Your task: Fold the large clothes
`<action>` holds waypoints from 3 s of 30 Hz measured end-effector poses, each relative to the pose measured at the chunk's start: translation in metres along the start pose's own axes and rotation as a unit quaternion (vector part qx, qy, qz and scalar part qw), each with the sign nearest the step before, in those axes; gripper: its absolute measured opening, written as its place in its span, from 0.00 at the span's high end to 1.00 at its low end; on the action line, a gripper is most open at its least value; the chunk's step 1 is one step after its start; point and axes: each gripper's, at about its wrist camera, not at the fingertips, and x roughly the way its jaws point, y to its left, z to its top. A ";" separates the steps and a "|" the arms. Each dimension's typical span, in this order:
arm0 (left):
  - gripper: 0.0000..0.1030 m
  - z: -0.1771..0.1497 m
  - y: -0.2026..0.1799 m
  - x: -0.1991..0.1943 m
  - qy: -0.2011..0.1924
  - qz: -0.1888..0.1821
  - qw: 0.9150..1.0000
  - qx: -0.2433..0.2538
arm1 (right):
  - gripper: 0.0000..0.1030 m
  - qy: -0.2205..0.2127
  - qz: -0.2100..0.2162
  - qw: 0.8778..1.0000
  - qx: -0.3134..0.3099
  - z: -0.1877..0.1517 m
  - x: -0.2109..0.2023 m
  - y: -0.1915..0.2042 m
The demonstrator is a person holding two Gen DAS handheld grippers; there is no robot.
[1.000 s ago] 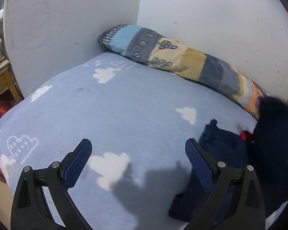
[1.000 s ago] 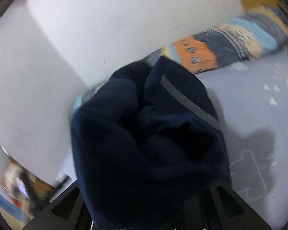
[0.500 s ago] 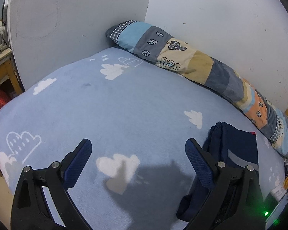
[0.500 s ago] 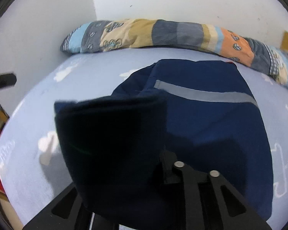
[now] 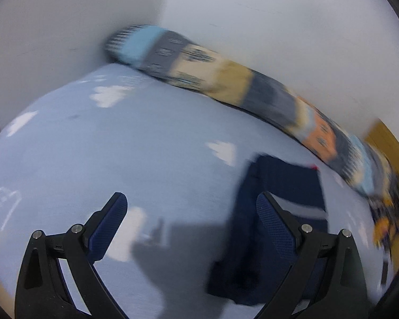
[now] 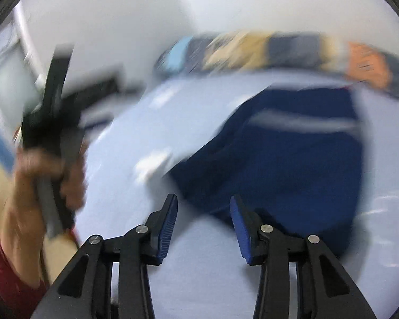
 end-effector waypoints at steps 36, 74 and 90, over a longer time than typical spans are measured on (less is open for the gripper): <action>0.02 -0.073 -0.118 0.127 0.193 0.036 0.962 0.188 | 0.72 0.079 -0.148 0.978 0.123 0.137 0.138 -0.194; 0.02 -0.095 -0.153 0.105 0.143 0.115 0.958 0.222 | 0.58 0.127 -0.027 0.982 0.138 -0.029 0.021 -0.105; 0.02 -0.085 -0.173 0.078 0.061 0.071 0.965 0.246 | 0.58 0.058 -0.028 0.990 0.124 -0.013 -0.003 -0.096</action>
